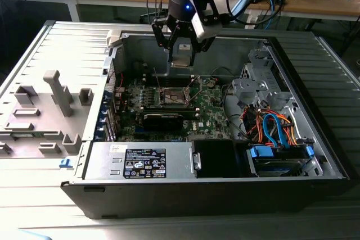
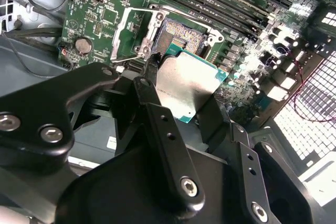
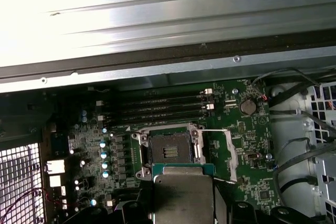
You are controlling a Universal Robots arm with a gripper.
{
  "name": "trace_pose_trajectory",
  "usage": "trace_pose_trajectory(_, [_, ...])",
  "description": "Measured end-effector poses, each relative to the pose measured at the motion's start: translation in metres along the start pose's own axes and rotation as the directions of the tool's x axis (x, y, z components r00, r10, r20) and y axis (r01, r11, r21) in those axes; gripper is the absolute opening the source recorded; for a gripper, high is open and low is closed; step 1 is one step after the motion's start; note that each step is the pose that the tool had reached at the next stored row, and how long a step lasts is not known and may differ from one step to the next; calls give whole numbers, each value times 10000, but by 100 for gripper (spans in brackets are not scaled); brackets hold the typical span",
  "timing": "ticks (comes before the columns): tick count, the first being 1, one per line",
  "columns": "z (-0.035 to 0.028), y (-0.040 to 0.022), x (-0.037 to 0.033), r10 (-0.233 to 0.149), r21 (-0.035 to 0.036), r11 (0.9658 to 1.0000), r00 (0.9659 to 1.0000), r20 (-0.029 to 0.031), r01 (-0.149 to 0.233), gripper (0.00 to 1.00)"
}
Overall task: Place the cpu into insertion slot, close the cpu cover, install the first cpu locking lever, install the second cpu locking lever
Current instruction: 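Place the cpu into insertion slot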
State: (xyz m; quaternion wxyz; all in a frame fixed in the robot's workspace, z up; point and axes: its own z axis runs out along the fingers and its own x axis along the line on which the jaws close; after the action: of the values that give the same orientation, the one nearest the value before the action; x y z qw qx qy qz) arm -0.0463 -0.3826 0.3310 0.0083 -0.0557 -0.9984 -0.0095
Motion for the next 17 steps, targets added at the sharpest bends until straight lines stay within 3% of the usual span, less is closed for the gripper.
trace_pose_trajectory(17, [6, 0, 0, 157, 1, 9999, 9999, 3, -157, 55])
